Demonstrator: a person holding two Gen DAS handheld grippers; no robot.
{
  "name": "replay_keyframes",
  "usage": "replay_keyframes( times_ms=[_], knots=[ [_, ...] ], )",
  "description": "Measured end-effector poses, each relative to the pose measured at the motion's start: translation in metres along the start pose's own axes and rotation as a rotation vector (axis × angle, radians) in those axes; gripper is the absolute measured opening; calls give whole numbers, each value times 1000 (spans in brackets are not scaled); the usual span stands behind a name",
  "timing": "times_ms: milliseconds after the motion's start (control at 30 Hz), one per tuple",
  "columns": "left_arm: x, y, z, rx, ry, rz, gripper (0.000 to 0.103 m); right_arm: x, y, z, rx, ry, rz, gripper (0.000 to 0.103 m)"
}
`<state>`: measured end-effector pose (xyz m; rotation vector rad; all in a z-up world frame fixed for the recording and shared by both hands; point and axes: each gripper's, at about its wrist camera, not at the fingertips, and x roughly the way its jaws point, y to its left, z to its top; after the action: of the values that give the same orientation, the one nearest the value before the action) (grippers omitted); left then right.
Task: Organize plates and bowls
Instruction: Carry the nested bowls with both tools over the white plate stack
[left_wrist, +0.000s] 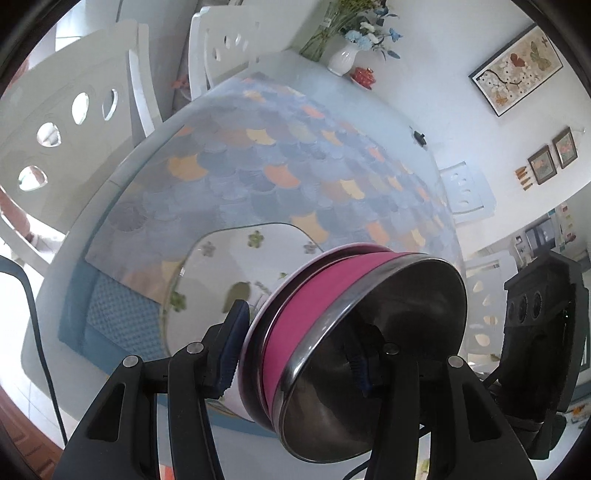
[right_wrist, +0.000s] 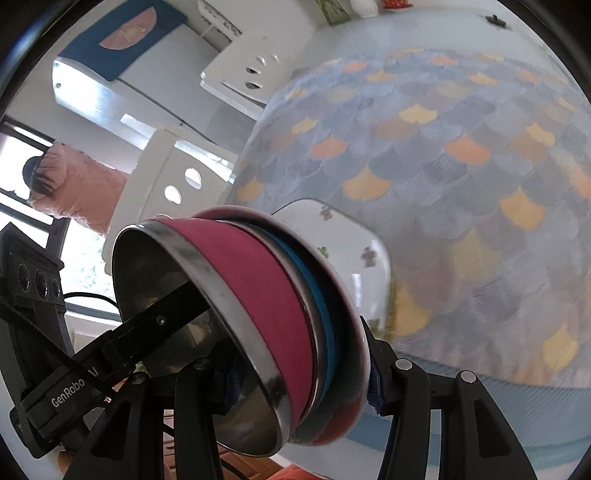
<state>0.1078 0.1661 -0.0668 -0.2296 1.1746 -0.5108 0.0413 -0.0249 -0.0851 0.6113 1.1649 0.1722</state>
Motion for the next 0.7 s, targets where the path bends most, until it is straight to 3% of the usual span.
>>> replay_keyframes(
  times_ms=[433, 700],
  knots=[
    [37, 37, 30, 31, 158, -12, 46, 56, 2, 19, 177, 130, -64, 51],
    [44, 39, 40, 67, 192, -27, 46, 61, -1, 23, 204, 131, -75, 52]
  ],
)
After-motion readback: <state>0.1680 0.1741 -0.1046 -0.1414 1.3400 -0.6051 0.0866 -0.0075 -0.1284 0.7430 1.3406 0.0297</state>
